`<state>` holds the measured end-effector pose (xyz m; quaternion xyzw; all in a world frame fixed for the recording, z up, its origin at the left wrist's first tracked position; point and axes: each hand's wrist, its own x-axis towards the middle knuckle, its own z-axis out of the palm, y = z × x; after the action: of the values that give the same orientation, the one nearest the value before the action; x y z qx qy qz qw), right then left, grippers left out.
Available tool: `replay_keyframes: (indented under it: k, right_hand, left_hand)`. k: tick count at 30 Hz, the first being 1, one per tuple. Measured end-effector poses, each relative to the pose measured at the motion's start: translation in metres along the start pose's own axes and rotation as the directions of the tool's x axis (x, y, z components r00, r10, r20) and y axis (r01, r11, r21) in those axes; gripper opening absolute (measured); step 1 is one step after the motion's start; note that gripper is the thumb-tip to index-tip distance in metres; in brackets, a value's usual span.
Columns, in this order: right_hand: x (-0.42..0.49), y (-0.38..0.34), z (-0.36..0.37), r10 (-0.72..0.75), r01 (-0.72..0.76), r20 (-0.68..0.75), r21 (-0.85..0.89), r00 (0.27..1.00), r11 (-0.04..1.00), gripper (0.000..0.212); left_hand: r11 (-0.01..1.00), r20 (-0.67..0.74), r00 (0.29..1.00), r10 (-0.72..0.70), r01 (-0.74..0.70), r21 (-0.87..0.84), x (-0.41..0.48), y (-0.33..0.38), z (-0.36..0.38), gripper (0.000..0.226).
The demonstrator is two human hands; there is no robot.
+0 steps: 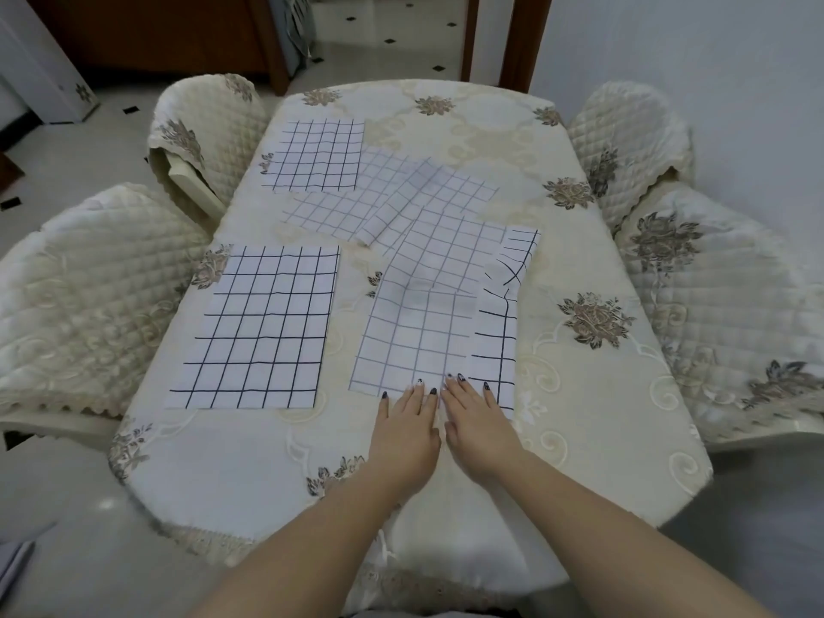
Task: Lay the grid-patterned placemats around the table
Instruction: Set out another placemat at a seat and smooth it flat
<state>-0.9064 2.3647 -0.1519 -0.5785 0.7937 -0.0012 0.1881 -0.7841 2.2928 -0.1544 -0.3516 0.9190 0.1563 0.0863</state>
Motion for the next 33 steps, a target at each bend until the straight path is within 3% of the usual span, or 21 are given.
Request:
replay_keyframes:
  k: [8,16,18,20,26,33]
  right_hand:
    - [-0.013,-0.004,0.008,-0.016,0.017,-0.043,0.016,0.999,1.000,0.055]
    - [0.003,0.027,-0.011,-0.014,0.063,-0.227,0.212,0.974,0.975,0.045]
    - [0.007,0.040,-0.013,-0.057,0.103,-0.247,0.180,0.967,0.978,0.050]
    - [0.008,0.045,-0.020,-0.073,0.098,-0.178,0.132,0.981,0.986,0.055]
    - [0.019,0.053,-0.027,-0.214,0.209,-0.196,-0.046,0.957,0.977,0.041]
    - [0.030,0.049,-0.043,-0.268,0.258,-0.014,-0.216,0.963,0.942,0.017]
  left_hand:
    - [1.000,-0.004,1.000,0.015,-0.015,-0.005,-0.021,0.001,0.006,0.057]
    - [0.996,-0.163,0.987,0.001,-0.016,-0.092,-0.013,-0.032,-0.015,0.054]
    - [0.994,-0.157,0.988,-0.001,-0.016,-0.107,-0.011,-0.047,-0.018,0.055]
    - [0.991,-0.133,0.991,0.006,-0.023,-0.130,-0.009,-0.062,-0.019,0.057]
    - [0.984,-0.092,0.994,0.055,-0.070,-0.165,-0.007,-0.084,-0.022,0.060]
    - [0.986,-0.110,0.993,0.045,-0.061,-0.154,-0.004,-0.084,-0.021,0.060]
